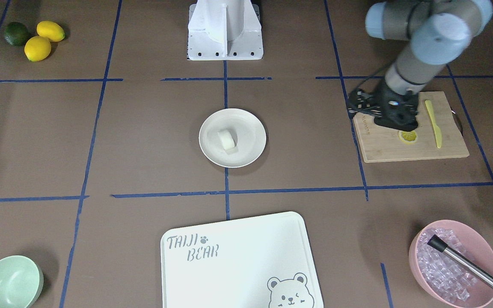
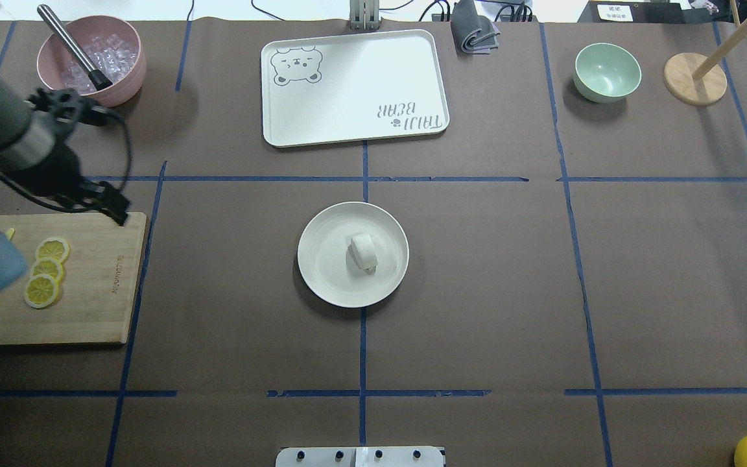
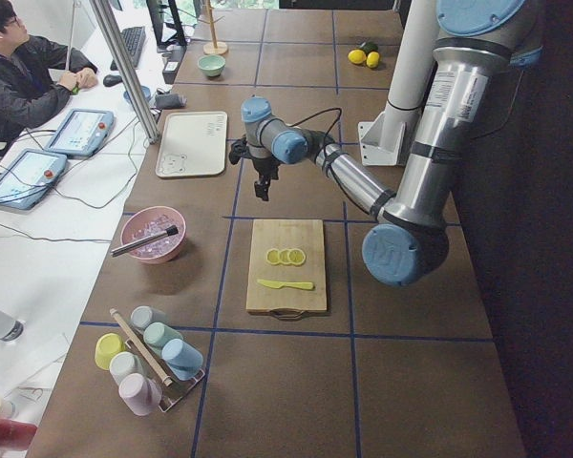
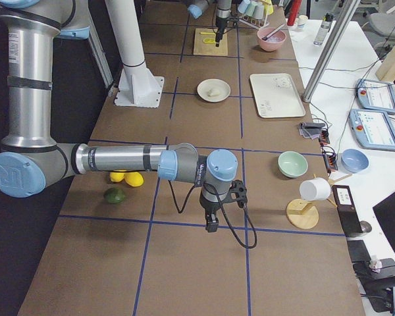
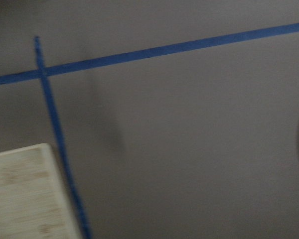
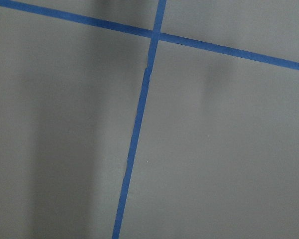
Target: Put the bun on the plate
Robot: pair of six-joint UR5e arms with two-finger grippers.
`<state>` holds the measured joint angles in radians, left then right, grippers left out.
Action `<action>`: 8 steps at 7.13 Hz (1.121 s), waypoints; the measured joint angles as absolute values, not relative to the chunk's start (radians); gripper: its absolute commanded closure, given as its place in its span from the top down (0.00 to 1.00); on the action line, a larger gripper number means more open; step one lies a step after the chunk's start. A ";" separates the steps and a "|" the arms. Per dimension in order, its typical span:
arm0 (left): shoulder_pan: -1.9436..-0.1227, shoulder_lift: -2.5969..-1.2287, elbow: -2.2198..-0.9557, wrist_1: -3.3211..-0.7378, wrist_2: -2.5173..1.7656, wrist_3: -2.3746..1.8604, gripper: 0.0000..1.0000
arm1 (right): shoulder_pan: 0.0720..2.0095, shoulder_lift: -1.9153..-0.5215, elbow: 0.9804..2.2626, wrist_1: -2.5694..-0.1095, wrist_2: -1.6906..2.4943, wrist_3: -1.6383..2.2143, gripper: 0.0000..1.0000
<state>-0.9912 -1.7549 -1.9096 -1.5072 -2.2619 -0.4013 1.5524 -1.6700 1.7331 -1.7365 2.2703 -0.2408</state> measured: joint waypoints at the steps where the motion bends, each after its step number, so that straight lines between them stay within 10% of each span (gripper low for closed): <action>1: -1.132 -1.666 -1.880 -1.506 -2.319 -0.191 1.00 | 1.552 -1.669 1.733 -1.736 2.270 -0.241 1.00; 8: -1.553 -1.441 -1.701 -1.520 -2.374 0.114 1.00 | 1.552 -1.670 1.731 -1.736 2.270 -0.241 1.00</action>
